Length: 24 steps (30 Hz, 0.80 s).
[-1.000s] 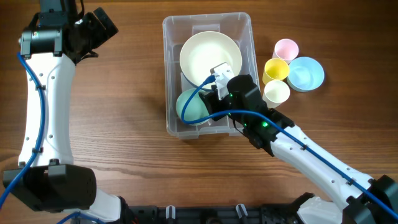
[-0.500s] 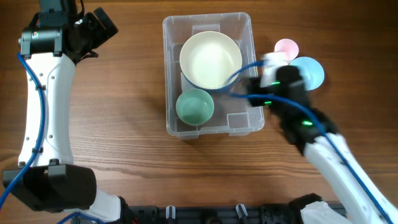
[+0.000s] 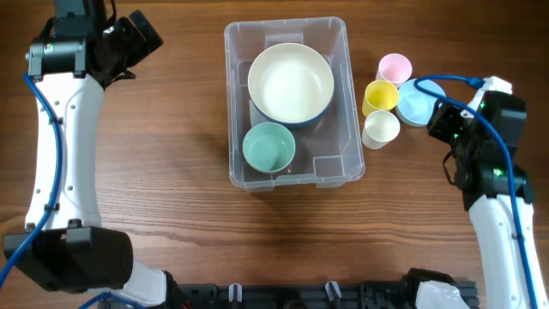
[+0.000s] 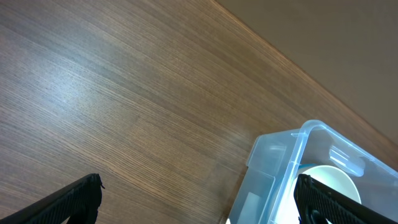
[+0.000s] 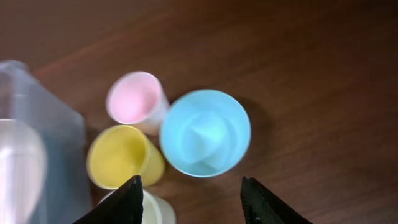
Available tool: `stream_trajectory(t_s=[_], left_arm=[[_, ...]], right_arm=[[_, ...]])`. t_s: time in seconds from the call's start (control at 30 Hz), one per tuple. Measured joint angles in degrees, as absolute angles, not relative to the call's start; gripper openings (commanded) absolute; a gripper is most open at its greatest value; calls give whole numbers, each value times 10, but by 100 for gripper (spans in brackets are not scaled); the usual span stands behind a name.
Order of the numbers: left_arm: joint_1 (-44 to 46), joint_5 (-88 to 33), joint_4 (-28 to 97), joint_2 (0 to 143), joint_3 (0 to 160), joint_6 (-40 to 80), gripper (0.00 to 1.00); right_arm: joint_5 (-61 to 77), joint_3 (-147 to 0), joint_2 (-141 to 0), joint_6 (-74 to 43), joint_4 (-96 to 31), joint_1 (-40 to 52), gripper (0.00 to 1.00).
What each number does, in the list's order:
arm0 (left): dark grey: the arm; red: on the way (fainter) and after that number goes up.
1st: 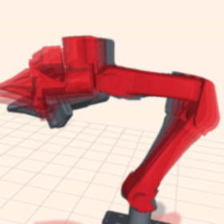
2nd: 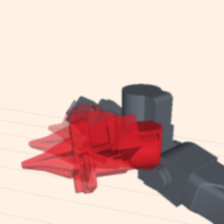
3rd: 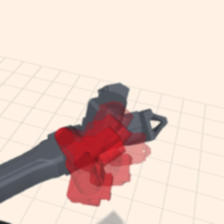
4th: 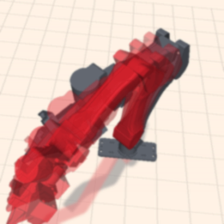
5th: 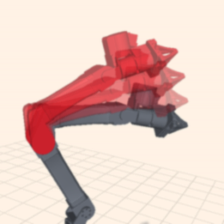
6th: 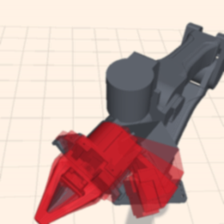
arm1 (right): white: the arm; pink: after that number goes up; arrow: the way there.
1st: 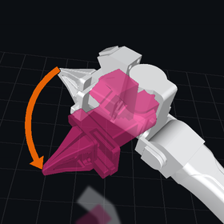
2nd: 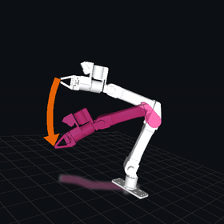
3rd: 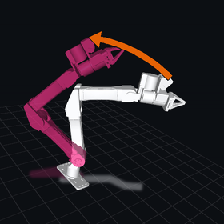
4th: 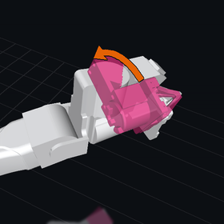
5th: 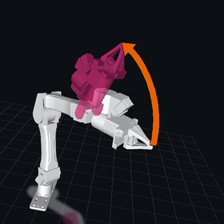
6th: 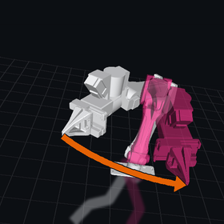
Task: Pack container
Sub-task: 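Move the right gripper to the light blue bowl rim and grasp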
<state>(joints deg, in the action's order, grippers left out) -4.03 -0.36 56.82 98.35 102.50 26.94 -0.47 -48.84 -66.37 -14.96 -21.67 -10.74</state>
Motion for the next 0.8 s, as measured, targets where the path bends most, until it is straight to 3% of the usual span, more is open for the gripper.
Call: stream_trajectory(t_s=[0.37,0.8], left_arm=[[-40,-4,568,983,1025,269,100],[-40,-4,568,983,1025,269,100]], right_arm=[[-10,-488,-801,-149,-203,-122,64],[-61,-488,-820,-181,-192,-178,65]])
